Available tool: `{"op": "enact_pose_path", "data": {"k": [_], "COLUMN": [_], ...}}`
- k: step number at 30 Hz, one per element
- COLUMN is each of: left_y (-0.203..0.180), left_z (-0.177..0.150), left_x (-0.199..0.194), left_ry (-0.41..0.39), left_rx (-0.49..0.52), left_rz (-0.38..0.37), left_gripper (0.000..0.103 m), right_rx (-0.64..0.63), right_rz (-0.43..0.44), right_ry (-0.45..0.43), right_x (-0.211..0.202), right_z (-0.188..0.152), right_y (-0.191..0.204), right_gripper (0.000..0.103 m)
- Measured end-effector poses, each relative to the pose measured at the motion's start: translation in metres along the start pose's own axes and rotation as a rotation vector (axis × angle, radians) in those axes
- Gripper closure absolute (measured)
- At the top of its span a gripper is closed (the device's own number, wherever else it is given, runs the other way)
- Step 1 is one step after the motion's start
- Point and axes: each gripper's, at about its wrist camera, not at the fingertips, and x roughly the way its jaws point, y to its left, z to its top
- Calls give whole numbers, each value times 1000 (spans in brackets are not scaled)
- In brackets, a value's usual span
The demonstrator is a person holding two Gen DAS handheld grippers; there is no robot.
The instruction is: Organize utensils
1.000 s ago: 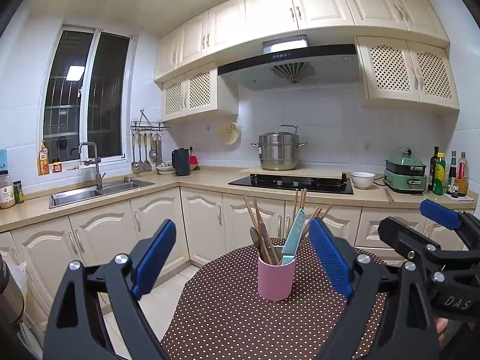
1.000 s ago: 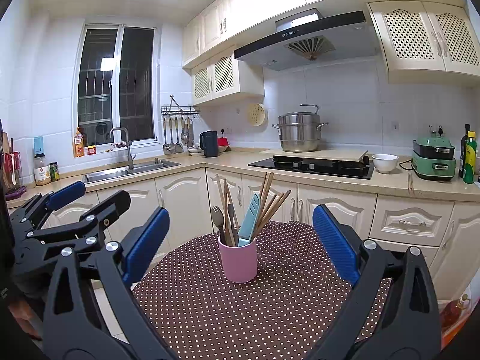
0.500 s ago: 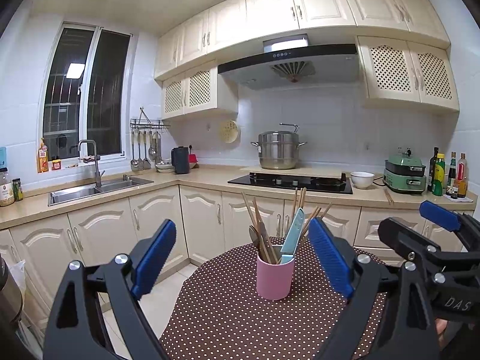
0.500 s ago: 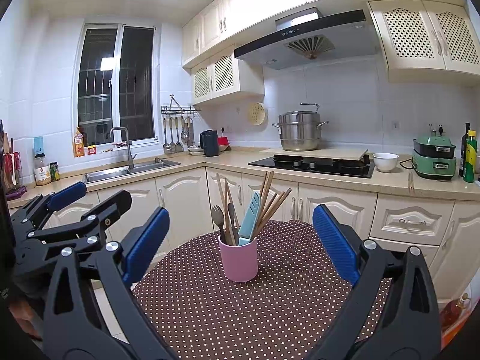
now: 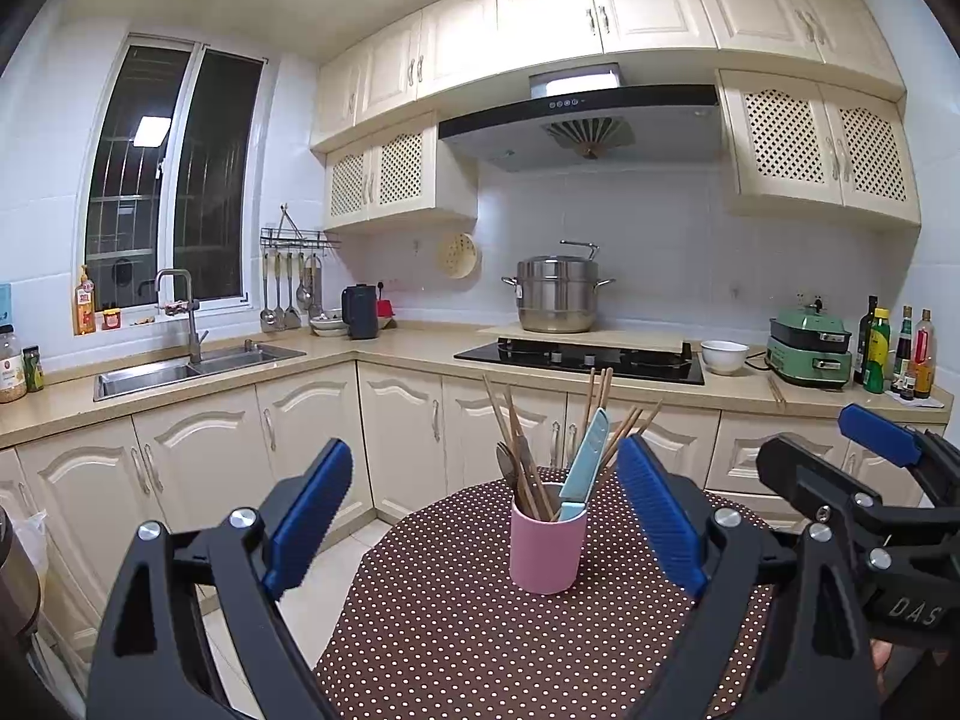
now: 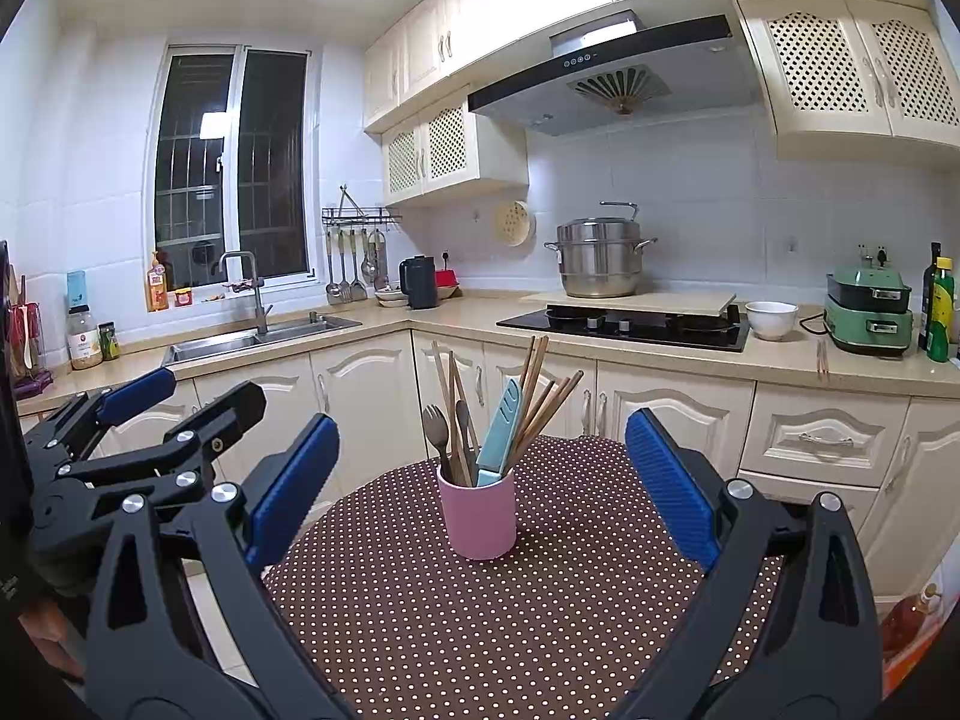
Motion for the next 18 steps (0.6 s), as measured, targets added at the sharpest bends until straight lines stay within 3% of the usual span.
{"op": "enact_pose_path", "data": {"k": [18], "left_y": [-4], "left_z": [0], "left_x": [0], "left_ry": [-7], "left_rx": [10], "left_rz": [11], "left_gripper": [15], "right_rx": [5], "right_rz": [0], "right_ry": [5], "right_x": [1], "right_z": [0], "right_y": [0], "right_gripper": [8]}}
